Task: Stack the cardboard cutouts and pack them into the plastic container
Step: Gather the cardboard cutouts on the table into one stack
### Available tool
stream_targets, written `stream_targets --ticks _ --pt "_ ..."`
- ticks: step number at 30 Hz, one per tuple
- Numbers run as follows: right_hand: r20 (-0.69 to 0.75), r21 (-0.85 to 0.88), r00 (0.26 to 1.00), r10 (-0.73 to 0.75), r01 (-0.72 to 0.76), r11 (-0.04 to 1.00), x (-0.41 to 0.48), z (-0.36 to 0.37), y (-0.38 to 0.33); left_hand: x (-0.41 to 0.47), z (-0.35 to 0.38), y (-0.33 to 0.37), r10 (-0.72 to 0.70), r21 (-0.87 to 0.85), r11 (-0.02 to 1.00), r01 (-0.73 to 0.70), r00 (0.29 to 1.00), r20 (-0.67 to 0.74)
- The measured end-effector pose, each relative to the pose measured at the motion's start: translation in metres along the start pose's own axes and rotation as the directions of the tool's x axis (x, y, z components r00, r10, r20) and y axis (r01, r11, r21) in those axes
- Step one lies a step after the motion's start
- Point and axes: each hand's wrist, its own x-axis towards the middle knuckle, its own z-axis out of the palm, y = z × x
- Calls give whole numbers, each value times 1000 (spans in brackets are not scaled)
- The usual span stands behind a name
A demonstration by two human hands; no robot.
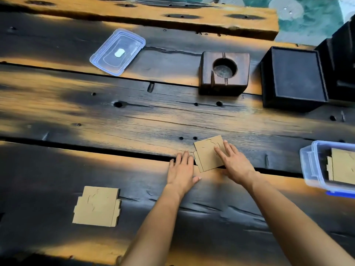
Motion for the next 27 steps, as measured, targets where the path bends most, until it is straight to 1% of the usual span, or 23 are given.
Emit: stream_targets --ticks 3,7,9,15,21,24,27 --pt "25 -17 999 -30 31 999 11 -5 13 17 -4 16 -26 21 999 26 1000 11" --pt "74 25 995 -73 71 997 24 -5 25 34 -4 31 -52 64 997 50 998 27" --pt "91 35 991 -94 91 995 27 -3 23 36 0 31 -54 69 996 50 997 57" --pt "54 124 995 -85 78 989 32 1 27 46 9 38 -73 99 993 65 994 84" --pt "19 117 994 -107 104 988 35 1 39 53 7 40 -86 78 994 83 995 40" --pt "6 92 994 -112 111 990 29 1 40 55 2 36 -57 100 993 56 998 4" --pt "0 98 995 -96 95 991 18 1 31 51 -7 28 -2 126 992 2 1000 -2"
